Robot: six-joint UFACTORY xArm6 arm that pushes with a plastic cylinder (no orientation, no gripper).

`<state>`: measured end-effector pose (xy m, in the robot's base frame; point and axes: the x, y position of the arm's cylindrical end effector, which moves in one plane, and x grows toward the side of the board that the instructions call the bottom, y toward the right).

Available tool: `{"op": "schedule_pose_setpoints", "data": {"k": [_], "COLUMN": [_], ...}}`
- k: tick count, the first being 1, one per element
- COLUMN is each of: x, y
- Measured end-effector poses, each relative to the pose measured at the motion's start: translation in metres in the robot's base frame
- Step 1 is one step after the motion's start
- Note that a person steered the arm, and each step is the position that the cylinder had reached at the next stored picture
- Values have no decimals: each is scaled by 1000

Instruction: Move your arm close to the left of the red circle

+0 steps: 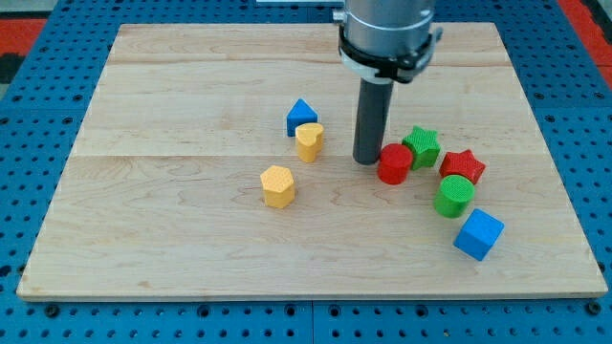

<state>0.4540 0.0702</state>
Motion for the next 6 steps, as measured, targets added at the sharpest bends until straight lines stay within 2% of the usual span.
{"op": "schedule_pose_setpoints", "data": {"k": [2,6], "x": [18,18], "y": [-20,-27]}}
